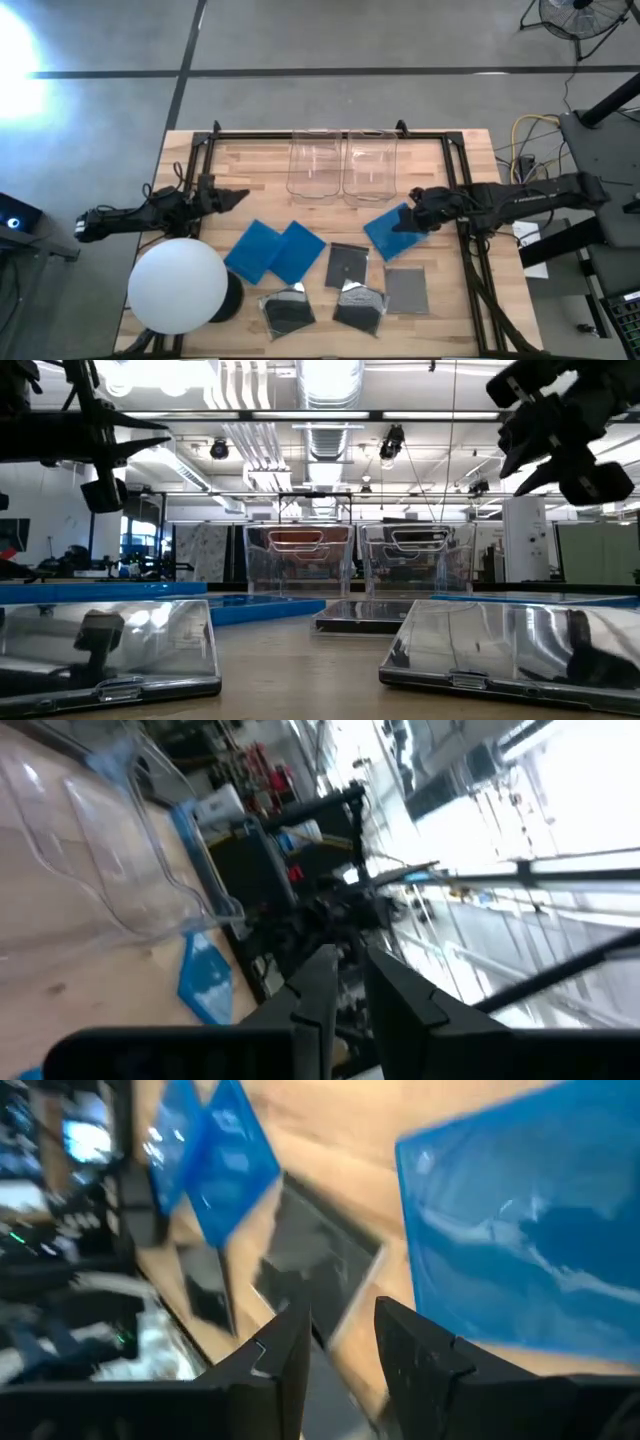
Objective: Pick & place jewel cases by type
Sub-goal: Put the black CD case into the right transparent bin
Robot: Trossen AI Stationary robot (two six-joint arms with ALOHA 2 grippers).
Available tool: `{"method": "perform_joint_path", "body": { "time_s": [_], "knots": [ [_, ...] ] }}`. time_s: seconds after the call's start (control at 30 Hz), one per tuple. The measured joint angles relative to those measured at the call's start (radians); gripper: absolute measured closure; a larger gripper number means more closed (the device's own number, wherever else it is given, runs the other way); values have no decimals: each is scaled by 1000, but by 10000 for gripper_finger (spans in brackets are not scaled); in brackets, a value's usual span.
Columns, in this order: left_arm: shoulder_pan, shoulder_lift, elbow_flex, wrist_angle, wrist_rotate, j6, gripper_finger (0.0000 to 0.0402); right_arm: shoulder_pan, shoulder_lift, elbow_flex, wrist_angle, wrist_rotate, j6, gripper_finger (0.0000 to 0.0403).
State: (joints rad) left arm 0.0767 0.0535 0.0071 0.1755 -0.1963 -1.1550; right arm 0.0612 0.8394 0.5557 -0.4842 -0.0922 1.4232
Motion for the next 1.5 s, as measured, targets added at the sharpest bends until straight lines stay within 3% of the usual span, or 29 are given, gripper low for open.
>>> {"method": "perform_joint_path", "body": {
  "time_s": [0.2, 0.43, 0.77, 1.0, 1.13, 1.33, 1.5],
  "knots": [
    [-1, 5, 0, 10, -43, -14, 364, -1, 137, 67, -39, -95, -94, 291],
    [0, 5, 0, 176, -53, 36, 364, 5, 261, 85, -37, -87, -104, 276],
    [1, 97, 58, 116, -25, 50, 363, 92, 358, 195, -34, -37, -232, 210],
    [1, 261, 207, 119, 10, 207, 315, 182, 364, 257, -32, 16, -346, 178],
    [2, 397, 276, 100, 115, 245, 289, 196, 380, 256, -35, 0, -420, 167],
    [-16, 643, 353, 69, 261, 268, 287, 195, 460, 252, -36, -72, -521, 164],
    [-16, 820, 440, 72, 321, 313, 287, 191, 534, 256, -16, -92, -398, 169]
  ]
}}
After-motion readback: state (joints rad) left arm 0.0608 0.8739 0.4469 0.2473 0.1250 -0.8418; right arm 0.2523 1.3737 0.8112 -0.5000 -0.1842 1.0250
